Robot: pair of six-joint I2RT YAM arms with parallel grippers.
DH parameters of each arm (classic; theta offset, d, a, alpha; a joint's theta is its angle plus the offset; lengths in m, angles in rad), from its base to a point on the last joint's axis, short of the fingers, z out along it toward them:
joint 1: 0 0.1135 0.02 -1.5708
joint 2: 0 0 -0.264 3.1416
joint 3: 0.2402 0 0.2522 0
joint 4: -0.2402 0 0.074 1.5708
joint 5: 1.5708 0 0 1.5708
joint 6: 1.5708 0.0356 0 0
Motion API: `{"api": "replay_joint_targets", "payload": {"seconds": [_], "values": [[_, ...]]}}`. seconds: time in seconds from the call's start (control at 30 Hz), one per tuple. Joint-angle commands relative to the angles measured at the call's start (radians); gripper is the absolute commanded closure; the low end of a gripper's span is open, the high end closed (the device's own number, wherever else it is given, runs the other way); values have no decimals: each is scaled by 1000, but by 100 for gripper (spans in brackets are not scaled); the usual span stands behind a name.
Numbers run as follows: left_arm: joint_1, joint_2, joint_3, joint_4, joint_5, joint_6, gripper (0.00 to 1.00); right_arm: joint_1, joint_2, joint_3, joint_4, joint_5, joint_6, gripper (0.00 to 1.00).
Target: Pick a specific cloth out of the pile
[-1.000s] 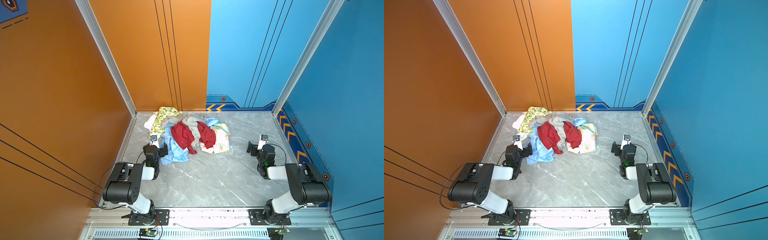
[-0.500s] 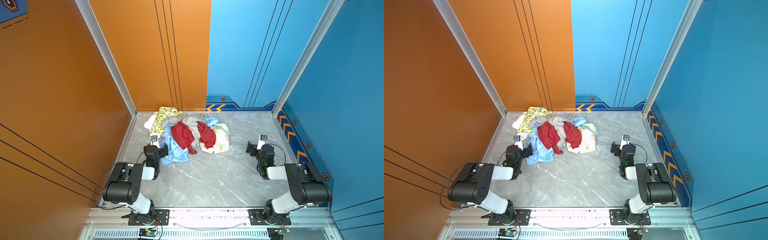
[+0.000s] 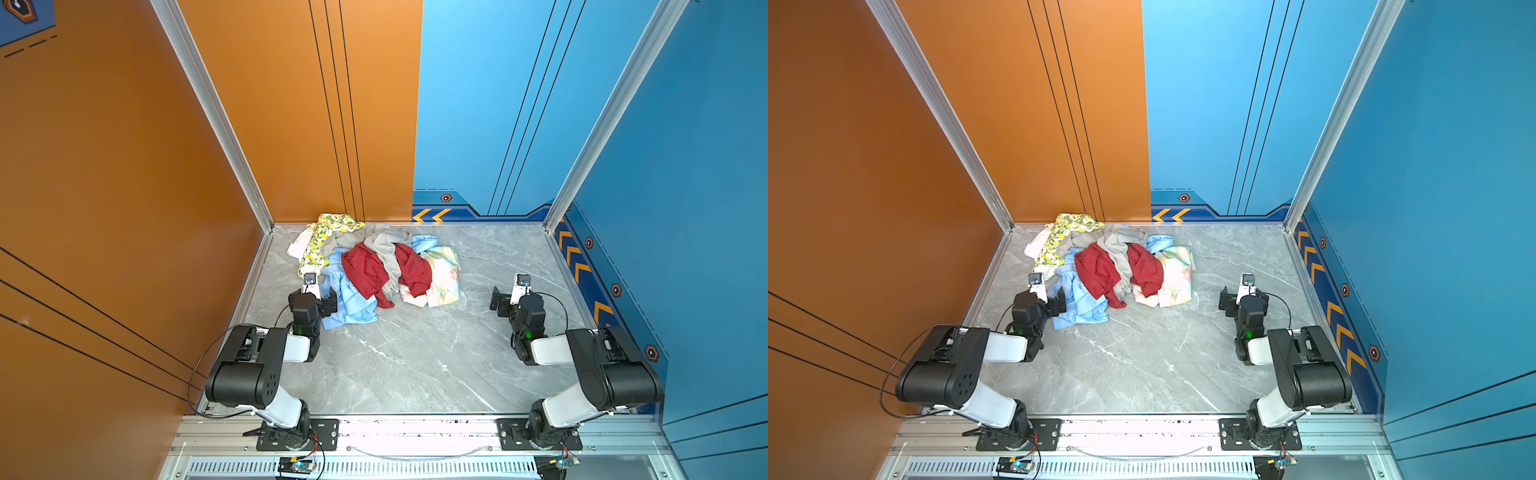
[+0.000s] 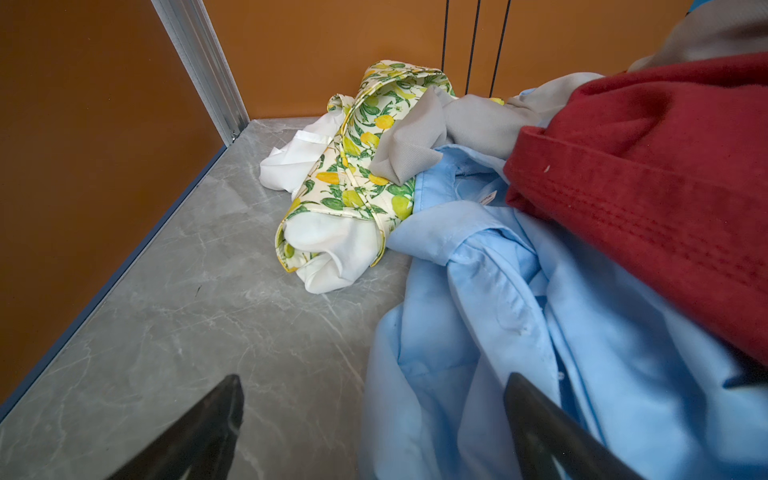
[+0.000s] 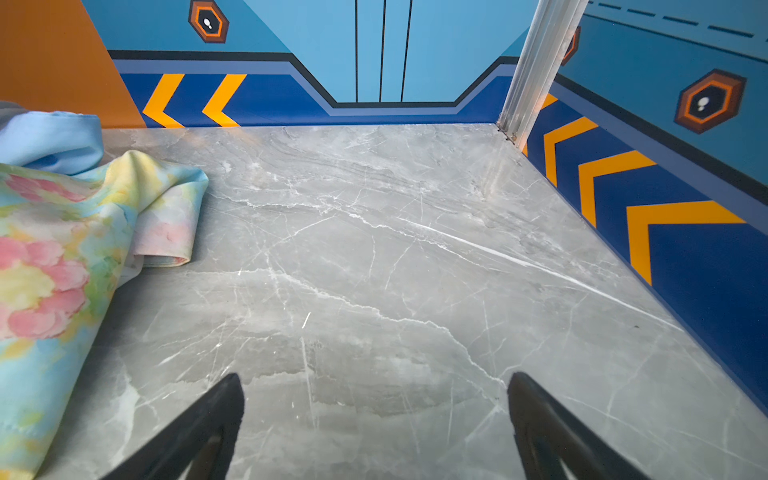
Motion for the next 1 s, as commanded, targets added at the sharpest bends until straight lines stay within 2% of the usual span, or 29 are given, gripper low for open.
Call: {"api": "replay_joint_targets", "payload": {"seconds": [0.0,0.23,0.43,0.6,0.8,0.9,0.97], "values": [[-9,-29,-15,21,-20,13,2,11,-47,-34,67,45,-17,0],[-33,-151,-8,-94,-75,12,2,20,-80,-53,76,85,-14,0],[-122,-229,102,-358,-255,31,2,37,-163,-27,-48,107,-21,0],[-116,-318,219,-640,-253,-32,2,62,-273,2,-181,155,-25,0],[-75,-376,378,-980,-157,-174,2,79,-433,93,-439,214,42,0],[-29,-387,432,-1112,-30,-247,0,89,-513,155,-588,225,109,0],[-6,-381,468,-1213,58,-276,2,105,-554,186,-657,199,158,0]]}}
